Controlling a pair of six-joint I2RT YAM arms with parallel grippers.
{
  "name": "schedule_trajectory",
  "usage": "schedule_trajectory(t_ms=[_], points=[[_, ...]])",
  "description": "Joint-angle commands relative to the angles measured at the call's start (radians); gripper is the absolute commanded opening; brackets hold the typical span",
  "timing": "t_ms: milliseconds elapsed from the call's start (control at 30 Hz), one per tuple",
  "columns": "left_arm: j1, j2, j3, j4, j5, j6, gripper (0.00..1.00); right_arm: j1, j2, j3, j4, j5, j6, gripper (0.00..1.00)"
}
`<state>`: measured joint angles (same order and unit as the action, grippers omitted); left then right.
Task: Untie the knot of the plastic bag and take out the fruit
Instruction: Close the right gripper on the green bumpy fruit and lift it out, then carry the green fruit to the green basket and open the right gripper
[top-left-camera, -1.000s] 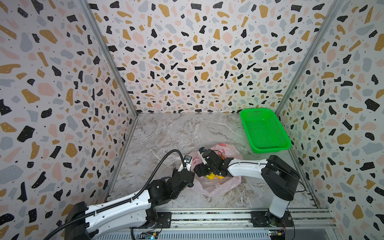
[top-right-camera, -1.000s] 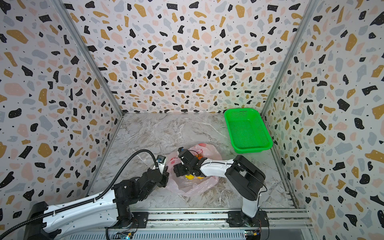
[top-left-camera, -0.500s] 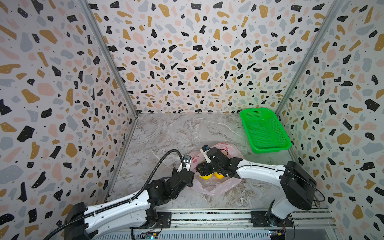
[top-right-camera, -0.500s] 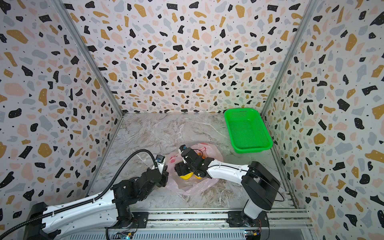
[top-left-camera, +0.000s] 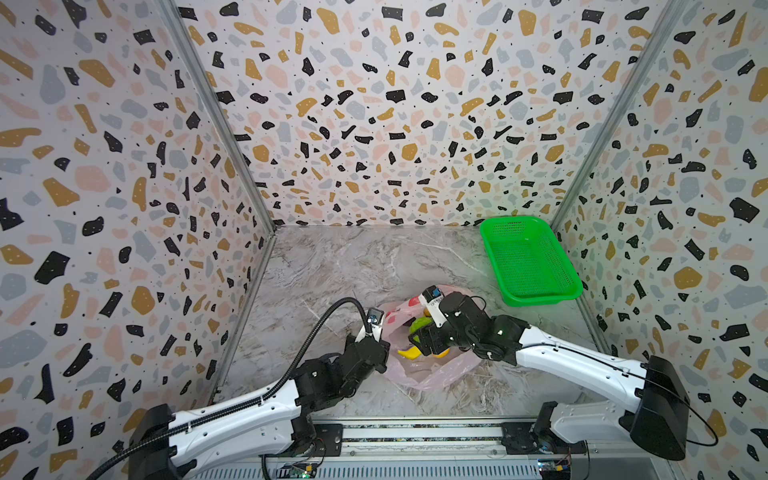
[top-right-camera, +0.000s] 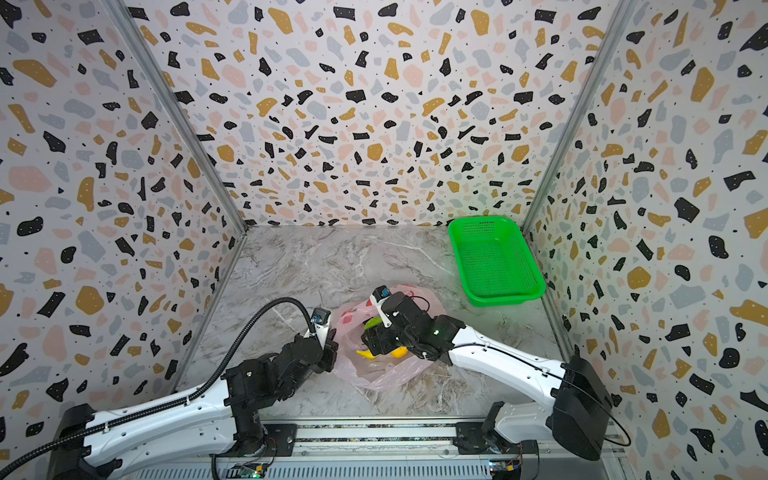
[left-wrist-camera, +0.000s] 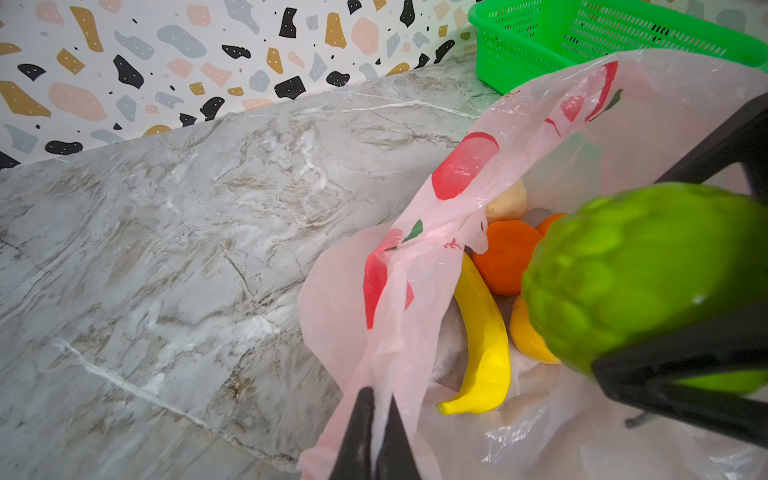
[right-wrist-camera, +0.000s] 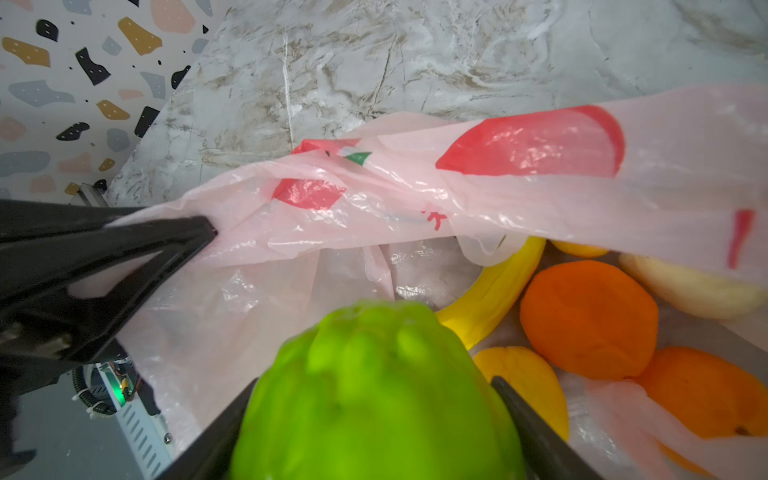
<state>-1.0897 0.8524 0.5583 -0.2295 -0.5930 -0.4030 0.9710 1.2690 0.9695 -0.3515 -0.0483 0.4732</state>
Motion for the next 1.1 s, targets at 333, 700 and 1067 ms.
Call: schedule_trajectory(t_ms=[333,700,1067], points=[[-0.006,0.028,0.023,0.137,0.081,0.06,0.0,-0.238,-0.154,0.237,-0.229,-0.054,-0.08,0.7],[-0.014,0.027,0.004,0.189,0.12,0.103,0.0,-0.656,-0.083,0.224,-0.099,-0.184,-0.136,0.7],[-0.014,0.004,-0.007,0.181,0.107,0.118,0.0,-0.979,0.13,0.144,0.111,-0.1,-0.104,0.7]])
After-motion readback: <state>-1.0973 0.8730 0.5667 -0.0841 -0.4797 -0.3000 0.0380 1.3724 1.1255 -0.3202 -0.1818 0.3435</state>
